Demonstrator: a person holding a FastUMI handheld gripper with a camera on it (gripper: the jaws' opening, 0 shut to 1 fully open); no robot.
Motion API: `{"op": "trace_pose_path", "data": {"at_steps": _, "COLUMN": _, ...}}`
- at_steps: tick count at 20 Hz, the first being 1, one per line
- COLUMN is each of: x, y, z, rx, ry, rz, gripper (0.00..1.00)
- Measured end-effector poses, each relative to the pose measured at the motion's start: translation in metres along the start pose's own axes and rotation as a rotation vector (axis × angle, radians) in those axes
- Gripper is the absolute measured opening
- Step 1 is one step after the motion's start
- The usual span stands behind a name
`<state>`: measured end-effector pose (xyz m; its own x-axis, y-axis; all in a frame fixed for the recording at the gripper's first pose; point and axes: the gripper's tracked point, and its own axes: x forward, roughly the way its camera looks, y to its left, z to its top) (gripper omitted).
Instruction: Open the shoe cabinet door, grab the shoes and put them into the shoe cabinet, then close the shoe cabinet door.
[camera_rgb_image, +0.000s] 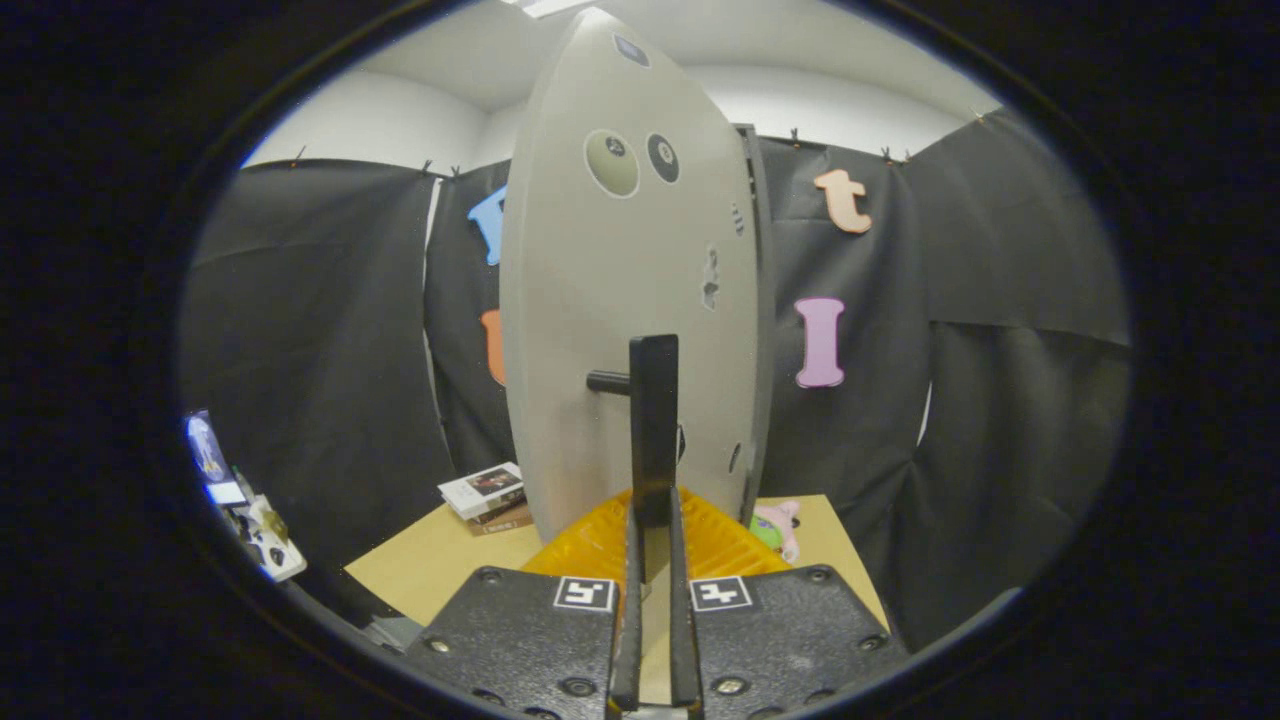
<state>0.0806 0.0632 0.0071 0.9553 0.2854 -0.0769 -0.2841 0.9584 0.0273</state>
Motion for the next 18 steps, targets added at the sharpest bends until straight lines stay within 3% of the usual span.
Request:
{"op": "trace_pose_path", "data": {"at_steps": 5, "x": -0.014, "y": -0.060, "z": 0.001, "rx": -0.011, "ry": 0.010, "rz": -0.086, "gripper": 0.05}}
{"op": "trace_pose_path", "data": {"at_steps": 10, "x": -0.015, "y": -0.106, "z": 0.001, "rx": 0.024, "ry": 0.011, "rz": -0.149, "gripper": 0.04}}
{"op": "trace_pose_path", "data": {"at_steps": 14, "x": -0.017, "y": -0.109, "z": 0.000, "rx": 0.088, "ry": 0.019, "rz": -0.092, "gripper": 0.04}}
{"op": "trace_pose_path", "data": {"at_steps": 18, "x": -0.018, "y": -0.110, "z": -0.002, "rx": 0.075, "ry": 0.020, "rz": -0.111, "gripper": 0.04}}
